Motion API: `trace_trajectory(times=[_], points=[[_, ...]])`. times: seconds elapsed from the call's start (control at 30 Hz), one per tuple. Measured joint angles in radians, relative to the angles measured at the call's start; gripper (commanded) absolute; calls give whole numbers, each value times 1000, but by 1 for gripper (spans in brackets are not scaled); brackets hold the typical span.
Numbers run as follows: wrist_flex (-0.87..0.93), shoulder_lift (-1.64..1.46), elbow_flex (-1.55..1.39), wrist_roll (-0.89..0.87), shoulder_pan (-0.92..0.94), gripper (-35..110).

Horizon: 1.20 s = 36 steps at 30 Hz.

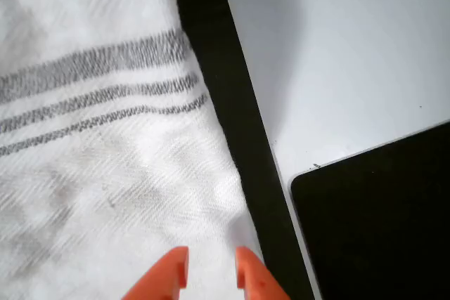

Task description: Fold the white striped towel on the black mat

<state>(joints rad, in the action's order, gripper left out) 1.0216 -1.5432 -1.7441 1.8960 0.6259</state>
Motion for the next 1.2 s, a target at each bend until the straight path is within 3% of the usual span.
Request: trace_trajectory(times=[0.4,0.97,1.2], points=[[43,-321,-247,-32,-153,10],[57,-973,-848,-163,-574,5],[60,-1149,-1011,-216,-609,0]])
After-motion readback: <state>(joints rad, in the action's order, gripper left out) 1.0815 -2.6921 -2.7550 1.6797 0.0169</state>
